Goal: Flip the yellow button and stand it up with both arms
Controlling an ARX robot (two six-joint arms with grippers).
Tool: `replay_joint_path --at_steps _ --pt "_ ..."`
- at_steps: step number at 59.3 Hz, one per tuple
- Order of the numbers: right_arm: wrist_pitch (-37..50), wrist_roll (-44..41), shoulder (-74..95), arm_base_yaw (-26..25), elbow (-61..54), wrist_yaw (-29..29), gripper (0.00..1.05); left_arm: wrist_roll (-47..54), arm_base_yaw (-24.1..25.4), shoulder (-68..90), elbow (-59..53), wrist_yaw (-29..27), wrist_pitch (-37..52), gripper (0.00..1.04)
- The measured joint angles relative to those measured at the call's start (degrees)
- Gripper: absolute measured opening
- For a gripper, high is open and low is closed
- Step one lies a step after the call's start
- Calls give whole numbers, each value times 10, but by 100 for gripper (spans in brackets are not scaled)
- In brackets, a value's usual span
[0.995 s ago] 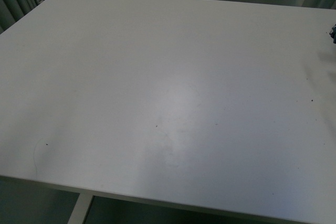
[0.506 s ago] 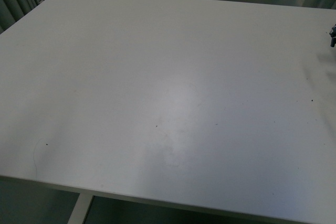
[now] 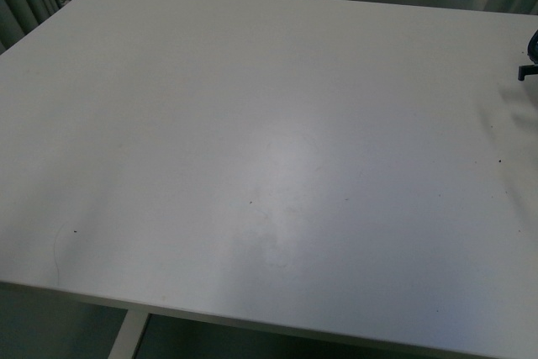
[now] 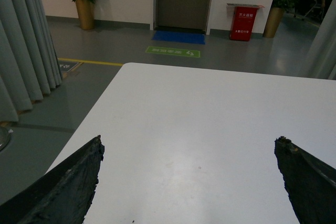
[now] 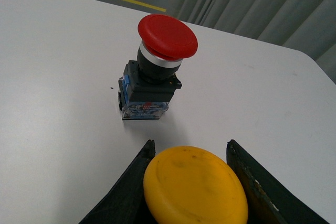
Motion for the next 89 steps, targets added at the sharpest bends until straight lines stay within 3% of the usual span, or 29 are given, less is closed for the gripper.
replay_joint_path --at_steps 6,26,44,63,79,89 --pt "-6 -2 0 0 3 2 36 0 0 0 0 0 0 98" --pt "-19 0 0 0 5 4 99 0 0 0 0 0 0 98" --pt "-29 17 -29 -1 2 -7 97 0 0 0 0 0 0 98" --pt "-94 104 -131 -1 -30 -45 97 0 0 0 0 0 0 98" --pt "-157 304 -389 29 -228 -187 97 0 0 0 0 0 0 98" --pt "-189 373 -591 55 -374 -252 97 0 0 0 0 0 0 98"
